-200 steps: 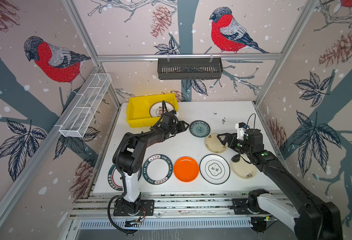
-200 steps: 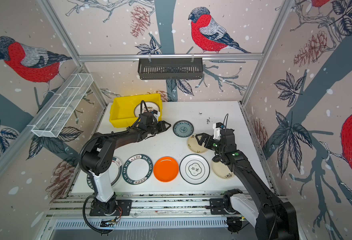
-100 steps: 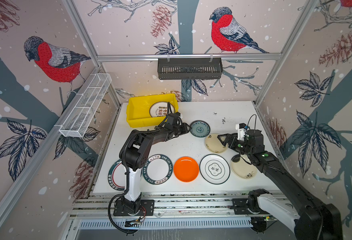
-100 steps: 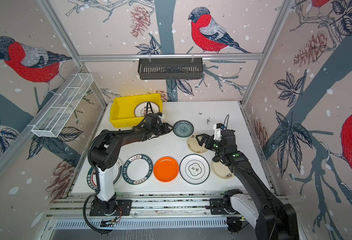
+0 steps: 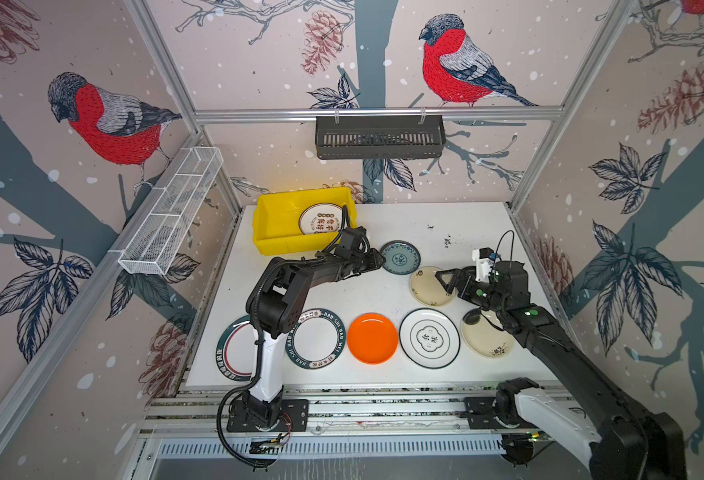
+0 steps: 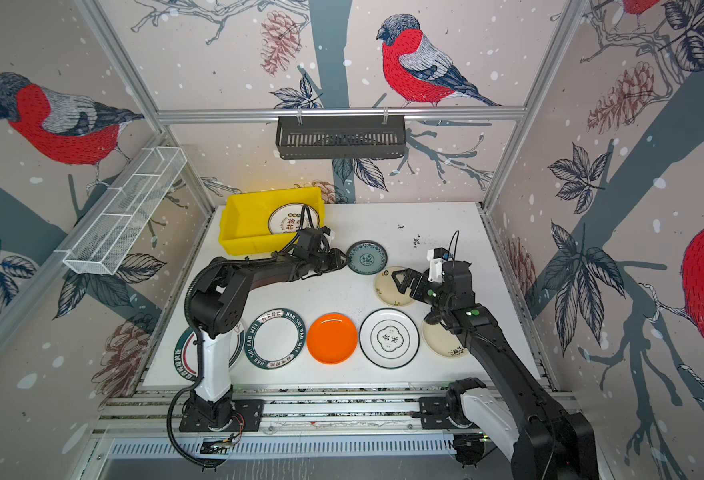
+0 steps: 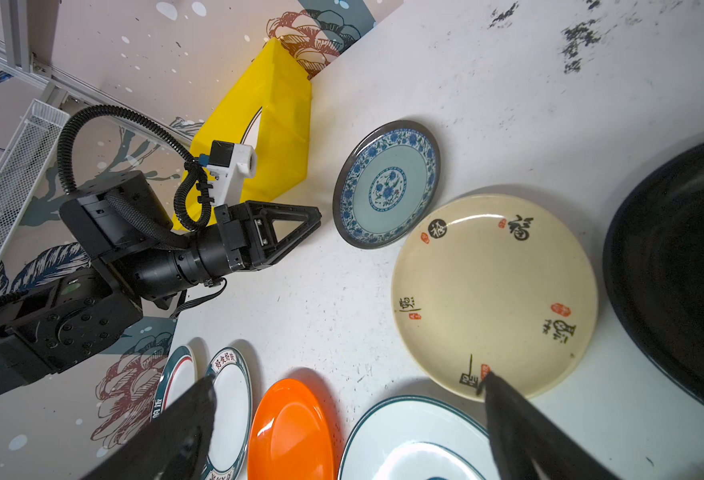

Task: Place the plates into the plastic bin on the countertop
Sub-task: 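Close the left gripper on the rim of the blue floral plate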

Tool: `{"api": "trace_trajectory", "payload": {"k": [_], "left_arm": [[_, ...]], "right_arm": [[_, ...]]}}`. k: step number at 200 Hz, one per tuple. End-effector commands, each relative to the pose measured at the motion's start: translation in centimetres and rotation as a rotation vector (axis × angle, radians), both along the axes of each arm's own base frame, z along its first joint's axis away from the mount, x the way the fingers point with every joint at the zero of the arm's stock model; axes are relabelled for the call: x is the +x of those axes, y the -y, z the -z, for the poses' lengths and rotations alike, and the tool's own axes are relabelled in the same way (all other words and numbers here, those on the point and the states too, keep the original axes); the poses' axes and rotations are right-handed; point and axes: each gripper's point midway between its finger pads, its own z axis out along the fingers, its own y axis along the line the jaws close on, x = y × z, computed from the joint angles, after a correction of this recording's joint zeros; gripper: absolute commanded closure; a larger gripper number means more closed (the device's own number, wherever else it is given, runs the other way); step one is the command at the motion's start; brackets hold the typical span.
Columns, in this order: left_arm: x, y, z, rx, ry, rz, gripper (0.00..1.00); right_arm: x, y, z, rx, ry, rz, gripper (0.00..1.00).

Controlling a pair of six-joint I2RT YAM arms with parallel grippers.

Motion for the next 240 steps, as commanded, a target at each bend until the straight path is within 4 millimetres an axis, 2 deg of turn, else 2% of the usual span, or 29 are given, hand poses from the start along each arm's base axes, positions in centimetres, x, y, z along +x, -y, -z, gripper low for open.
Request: {"api": "trace_trajectory", "payload": {"k": [1,105,142,240], "left_arm": [[0.1,-0.2,0.6,0.043,0.006,0.002,0.65],[0.6,0.4,2.2,0.049,-0.015,0.007,0.70],[1.0,0.6,2.8,0.051,-0.022,0.003,0.75],[2.7,0.6,3.5,0.100,-0.015,-0.026,0.77]], "right_arm": [[-0.1,0.2,0.1,-0.004,-0.007,0.010,0.00],[-0.2,0.5,-0.2,-0.010,0.000,0.027,0.00],[-0.2,0.6,-0.1,-0.013,-0.004,0.031,0.00],[-0.3,1.3,-0.1,-0.034,0.005,0.053,0.00]]}}
